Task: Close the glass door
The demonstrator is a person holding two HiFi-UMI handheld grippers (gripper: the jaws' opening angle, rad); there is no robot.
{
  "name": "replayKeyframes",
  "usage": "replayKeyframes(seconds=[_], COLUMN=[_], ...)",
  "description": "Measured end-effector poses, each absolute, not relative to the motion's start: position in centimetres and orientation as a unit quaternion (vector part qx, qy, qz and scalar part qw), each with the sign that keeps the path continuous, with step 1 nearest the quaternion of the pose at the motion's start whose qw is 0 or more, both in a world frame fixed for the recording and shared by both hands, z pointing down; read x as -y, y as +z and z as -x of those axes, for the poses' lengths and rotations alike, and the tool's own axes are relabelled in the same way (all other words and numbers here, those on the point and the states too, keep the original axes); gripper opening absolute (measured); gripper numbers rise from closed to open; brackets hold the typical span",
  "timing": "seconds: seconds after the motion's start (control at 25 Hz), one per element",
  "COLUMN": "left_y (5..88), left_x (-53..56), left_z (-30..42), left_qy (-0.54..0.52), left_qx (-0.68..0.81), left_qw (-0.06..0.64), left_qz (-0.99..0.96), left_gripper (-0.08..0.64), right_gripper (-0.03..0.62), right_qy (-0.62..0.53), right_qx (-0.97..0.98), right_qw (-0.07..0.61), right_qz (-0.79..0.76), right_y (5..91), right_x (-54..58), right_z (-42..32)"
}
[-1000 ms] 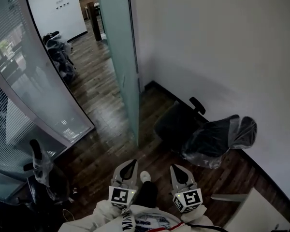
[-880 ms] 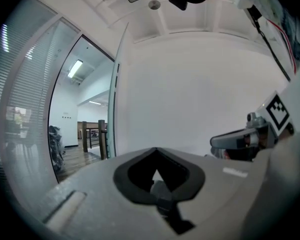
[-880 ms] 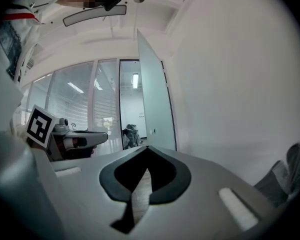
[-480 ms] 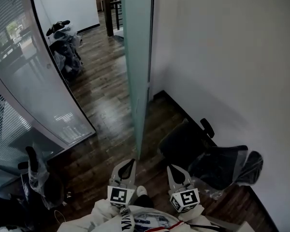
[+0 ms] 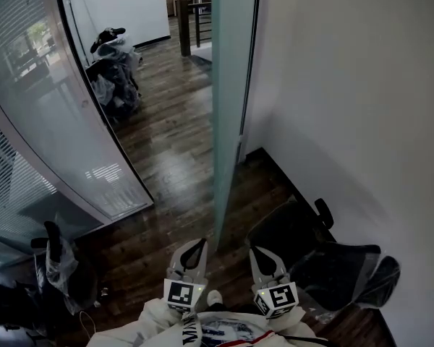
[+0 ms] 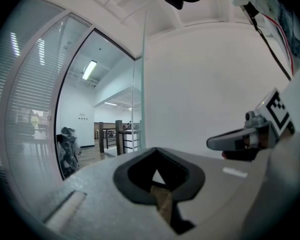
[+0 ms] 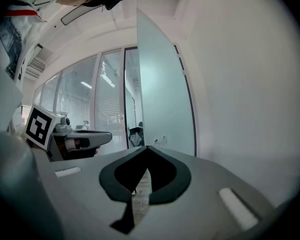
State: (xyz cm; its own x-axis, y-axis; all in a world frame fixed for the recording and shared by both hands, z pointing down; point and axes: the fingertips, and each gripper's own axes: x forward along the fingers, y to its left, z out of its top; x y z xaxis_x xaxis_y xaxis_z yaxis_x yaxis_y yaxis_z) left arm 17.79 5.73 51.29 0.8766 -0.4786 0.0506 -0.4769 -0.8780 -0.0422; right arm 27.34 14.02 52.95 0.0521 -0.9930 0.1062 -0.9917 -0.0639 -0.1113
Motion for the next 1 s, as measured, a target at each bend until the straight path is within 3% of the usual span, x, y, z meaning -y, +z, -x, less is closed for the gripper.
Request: replayKeyframes(seconds=[0.76,1.0], left_y=[51.9,52.4], left_x=[3.2,4.8], left_z=[-19.2,-19.2], left_qy=[-0.044,-0.045], left_qx=[-0.418,-0.469], left_qw=[0.01,0.0], left_qz=[0.907,0.882], left_gripper=[0.002,0.002], right_gripper=[0.003,0.005], right_qy=[-0.098,-0.105], right_qx=[-0.799,-0.826], right_qw=[0.005,-0.024], right_qz=[0.593,0.553], right_y=[53.9,55.8], right_x=[-0.4,3.1], right_z=[-31.9,-32.9])
